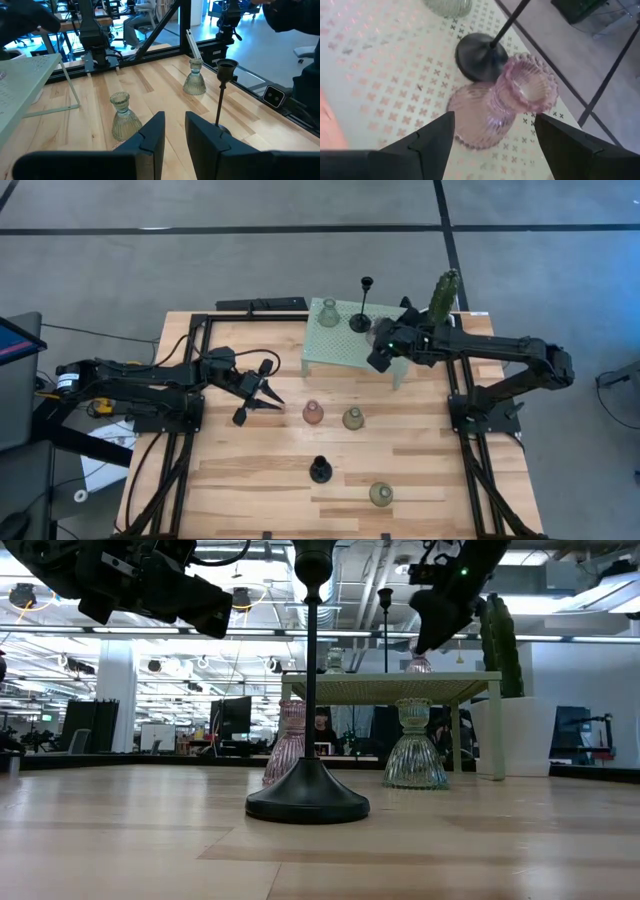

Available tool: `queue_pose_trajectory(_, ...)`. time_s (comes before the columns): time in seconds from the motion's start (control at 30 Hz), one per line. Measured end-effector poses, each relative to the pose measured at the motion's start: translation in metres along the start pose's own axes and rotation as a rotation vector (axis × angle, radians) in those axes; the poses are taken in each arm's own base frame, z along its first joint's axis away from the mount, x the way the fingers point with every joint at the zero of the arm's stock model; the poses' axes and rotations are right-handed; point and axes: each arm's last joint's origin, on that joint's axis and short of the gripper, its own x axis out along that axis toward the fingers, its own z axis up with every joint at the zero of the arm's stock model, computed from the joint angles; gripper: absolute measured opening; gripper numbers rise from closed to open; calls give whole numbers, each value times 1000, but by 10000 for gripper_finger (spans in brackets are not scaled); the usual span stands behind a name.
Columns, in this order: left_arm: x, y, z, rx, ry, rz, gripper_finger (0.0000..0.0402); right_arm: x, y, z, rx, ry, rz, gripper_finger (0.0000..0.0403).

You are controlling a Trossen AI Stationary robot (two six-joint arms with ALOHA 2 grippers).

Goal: Pick & Place candle stick holders
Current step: Put the bottom pink glass candle holder on the shelf

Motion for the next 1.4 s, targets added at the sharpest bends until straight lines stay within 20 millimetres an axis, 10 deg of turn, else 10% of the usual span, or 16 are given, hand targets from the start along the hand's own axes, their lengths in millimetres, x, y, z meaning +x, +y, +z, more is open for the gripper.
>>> queue_pose_trajectory(0.7, 0, 0, 0, 0, 0, 0, 76, -11, 0, -13, 6, 231, 250, 255)
queue_pose_trajectory(1.07, 0, 0, 0, 0, 0, 0, 76, -14, 15, 11, 43, -21, 304, 23)
queue_pose_trajectory(1.4, 0, 0, 0, 0, 0, 0, 76, 15, 20, 24, 83, -60, 251, 1)
